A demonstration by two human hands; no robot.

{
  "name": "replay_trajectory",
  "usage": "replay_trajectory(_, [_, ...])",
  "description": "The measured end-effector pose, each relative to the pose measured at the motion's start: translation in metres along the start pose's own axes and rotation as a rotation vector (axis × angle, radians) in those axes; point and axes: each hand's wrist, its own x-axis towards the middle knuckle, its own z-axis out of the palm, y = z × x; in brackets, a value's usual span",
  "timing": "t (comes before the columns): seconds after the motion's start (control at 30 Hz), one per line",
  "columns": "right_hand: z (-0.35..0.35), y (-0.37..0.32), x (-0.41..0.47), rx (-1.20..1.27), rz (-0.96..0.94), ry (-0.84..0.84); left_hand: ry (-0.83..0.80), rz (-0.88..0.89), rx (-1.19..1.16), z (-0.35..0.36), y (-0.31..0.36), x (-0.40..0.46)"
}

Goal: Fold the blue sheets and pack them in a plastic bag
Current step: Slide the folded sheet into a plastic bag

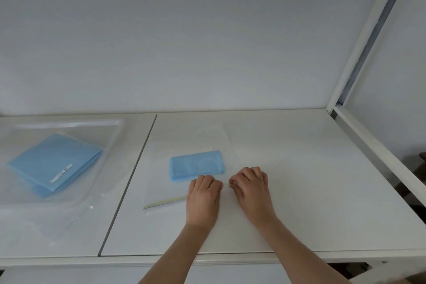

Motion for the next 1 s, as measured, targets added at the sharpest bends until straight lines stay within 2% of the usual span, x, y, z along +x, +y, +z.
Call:
replay_trajectory(0.3, [0.002,0.0,0.0,-0.002,-0.024,-0.013,0.004,0.047,0.016,0.003,-0.001,0.0])
replay_trajectory(0.57, [0.002,-0.001,-0.001,-0.044,-0.074,-0.067,-0.046,-0.039,-0.046,0.008,-0.001,0.001])
replay_trajectory(0.7, [0.001,-0.003,0.001,-0.06,-0.016,-0.107,-0.052,-0.038,-0.032,0.007,0.0,0.002])
replay_trajectory(0.87, [-0.001,-0.004,0.0,-0.056,0.067,-0.055,-0.005,-0.055,0.052,-0.003,-0.004,-0.002])
replay_trajectory(1.0, [0.0,-0.007,-0.003,-0.06,0.003,-0.025,-0.034,-0.074,0.06,-0.016,-0.012,-0.013])
